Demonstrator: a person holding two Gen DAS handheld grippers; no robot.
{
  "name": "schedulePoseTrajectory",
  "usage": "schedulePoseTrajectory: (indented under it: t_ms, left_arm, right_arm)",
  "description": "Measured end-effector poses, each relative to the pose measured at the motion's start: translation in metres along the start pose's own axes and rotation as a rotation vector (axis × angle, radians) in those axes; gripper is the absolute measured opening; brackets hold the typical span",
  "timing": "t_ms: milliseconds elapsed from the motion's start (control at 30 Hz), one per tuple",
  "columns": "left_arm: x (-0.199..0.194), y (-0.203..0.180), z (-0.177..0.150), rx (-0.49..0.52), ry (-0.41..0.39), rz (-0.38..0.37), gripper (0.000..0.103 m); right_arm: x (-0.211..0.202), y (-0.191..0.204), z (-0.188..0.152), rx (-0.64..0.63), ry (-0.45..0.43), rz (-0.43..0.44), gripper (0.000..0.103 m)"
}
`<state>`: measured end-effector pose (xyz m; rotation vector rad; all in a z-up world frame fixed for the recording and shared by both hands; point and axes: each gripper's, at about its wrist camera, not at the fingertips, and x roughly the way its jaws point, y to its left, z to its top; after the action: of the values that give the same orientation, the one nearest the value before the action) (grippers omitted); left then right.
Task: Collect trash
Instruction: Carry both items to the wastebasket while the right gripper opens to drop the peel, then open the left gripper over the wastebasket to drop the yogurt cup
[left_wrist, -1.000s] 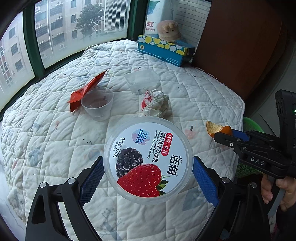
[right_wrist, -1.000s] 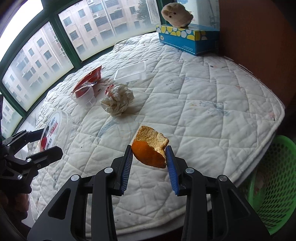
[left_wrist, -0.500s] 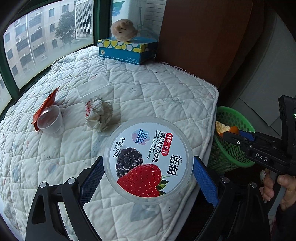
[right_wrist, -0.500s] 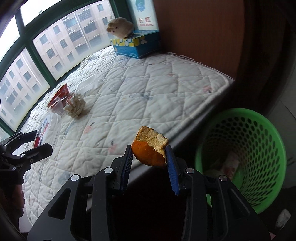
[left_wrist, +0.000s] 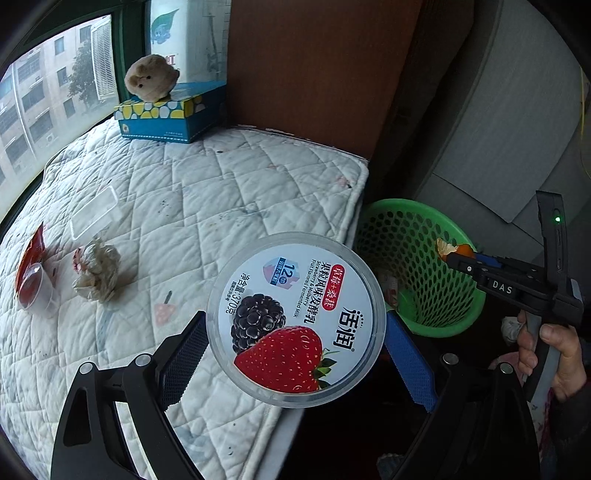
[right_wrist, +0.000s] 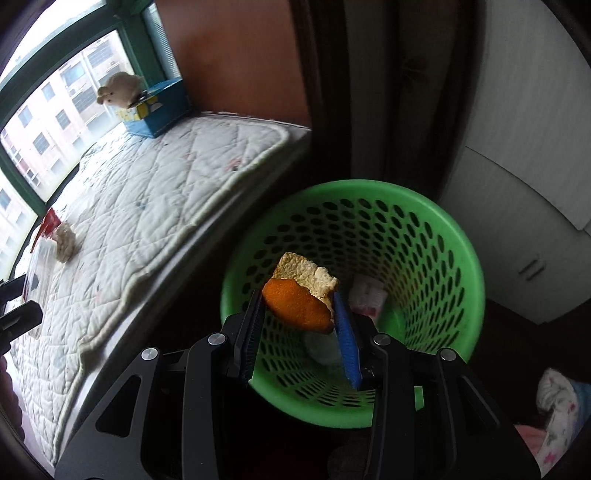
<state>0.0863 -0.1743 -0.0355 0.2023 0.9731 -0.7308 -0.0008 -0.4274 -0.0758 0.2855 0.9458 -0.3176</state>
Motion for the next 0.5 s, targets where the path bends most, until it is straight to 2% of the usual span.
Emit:
schedulePoseTrajectory:
  t_ms: [133, 200, 500]
  left_arm:
    - [0.007, -0.020, 0.008, 0.035, 0.005, -0.014, 0.090]
    - [0.010, -0.029, 0.012, 0.047, 0.007, -0.021, 0.089]
    - [0.031, -0.071, 0.026, 0.120, 0.026, -0.053, 0.090]
  right_arm:
    - [0.001, -0.025, -0.001, 0.050, 0.002, -0.027, 0.044]
    - [-0.001, -0.034, -0.002, 0.065, -0.008, -0.039, 0.052]
    - [-0.021, -0.056, -0.007, 0.112, -0.047, -0.024, 0.054]
